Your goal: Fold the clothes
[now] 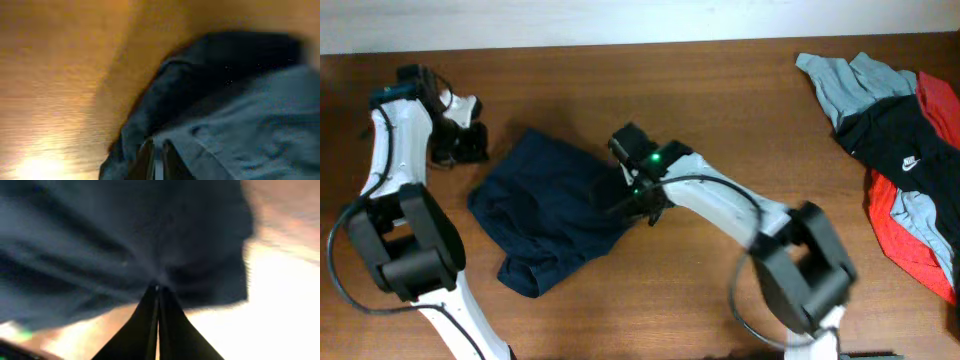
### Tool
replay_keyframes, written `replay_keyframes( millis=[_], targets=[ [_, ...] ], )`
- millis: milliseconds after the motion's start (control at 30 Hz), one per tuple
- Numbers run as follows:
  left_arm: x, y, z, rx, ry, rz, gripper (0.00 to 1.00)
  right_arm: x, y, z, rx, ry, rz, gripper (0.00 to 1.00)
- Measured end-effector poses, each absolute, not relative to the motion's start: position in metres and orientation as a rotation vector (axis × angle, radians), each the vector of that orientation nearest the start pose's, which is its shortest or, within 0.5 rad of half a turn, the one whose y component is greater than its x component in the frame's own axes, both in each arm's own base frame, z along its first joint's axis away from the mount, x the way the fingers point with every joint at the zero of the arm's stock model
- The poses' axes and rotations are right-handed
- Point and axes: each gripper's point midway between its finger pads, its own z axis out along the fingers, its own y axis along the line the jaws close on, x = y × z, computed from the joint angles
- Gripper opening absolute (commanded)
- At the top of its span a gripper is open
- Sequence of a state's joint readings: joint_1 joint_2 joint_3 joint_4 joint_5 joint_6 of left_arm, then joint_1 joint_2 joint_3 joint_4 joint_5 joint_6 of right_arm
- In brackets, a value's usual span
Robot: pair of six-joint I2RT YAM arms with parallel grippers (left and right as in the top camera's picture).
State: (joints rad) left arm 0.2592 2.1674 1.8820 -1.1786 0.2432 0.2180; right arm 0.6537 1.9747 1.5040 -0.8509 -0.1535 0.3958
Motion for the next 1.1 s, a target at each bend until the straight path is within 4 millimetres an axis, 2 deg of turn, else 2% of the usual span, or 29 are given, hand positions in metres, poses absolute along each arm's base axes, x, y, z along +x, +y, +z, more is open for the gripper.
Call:
replay_keyframes(
  millis=[33,67,100,167,267,367,433,467,500,567,633,700,800,867,933,1100],
  targets=[
    [0.444,0.074,0.090,-0.035,2.943,-0.309,0.17,0.327,0.281,0.082,-0.418,2.902,0.405,0.06],
    [0.446,0.074,0.102,-0.035,2.919,-0.302,0.18,0.328,0.281,0.094,-0.426,2.874,0.418,0.07],
    [0.444,0.073,0.119,-0.028,2.893,-0.295,0.18,0.329,0.281,0.120,-0.458,2.805,0.458,0.07],
    [0.438,0.069,0.134,-0.025,2.883,-0.310,0.18,0.327,0.286,0.142,-0.531,2.738,0.533,0.07],
    [0.434,0.060,0.137,-0.020,2.878,-0.387,0.17,0.320,0.305,0.157,-0.660,2.663,0.690,0.07],
    [0.422,0.045,0.123,-0.020,2.921,-0.485,0.13,0.319,0.334,0.160,-0.758,2.578,0.862,0.07],
    [0.407,0.033,0.100,-0.041,2.976,-0.548,0.13,0.311,0.362,0.150,-0.847,2.537,0.987,0.07],
    [0.402,0.028,0.091,-0.051,2.995,-0.569,0.13,0.308,0.368,0.146,-0.867,2.535,1.007,0.07],
    [0.393,0.023,0.071,-0.076,3.014,-0.592,0.13,0.296,0.384,0.130,-0.929,2.544,1.064,0.07],
    [0.380,0.020,0.046,-0.108,3.045,-0.612,0.13,0.283,0.396,0.110,-0.981,2.574,1.102,0.06],
    [0.366,0.019,0.023,-0.147,3.075,-0.620,0.13,0.263,0.408,0.075,-1.051,2.645,1.132,0.07],
    [0.358,0.022,0.013,-0.178,3.092,-0.609,0.13,0.248,0.413,0.055,-1.110,2.680,1.157,0.07],
    [0.364,0.032,0.008,-0.191,3.071,-0.543,0.14,0.220,0.414,0.035,-1.217,2.735,1.194,0.05],
    [0.375,0.044,0.005,-0.184,3.038,-0.450,0.19,0.204,0.406,0.032,-1.264,2.789,1.198,0.04],
    [0.382,0.051,0.003,-0.180,3.022,-0.386,0.20,0.190,0.393,0.030,-1.294,2.866,1.186,0.05],
    [0.386,0.060,0.008,-0.180,3.022,-0.317,0.23,0.182,0.372,0.025,-1.341,2.949,1.060,0.05]
  ],
)
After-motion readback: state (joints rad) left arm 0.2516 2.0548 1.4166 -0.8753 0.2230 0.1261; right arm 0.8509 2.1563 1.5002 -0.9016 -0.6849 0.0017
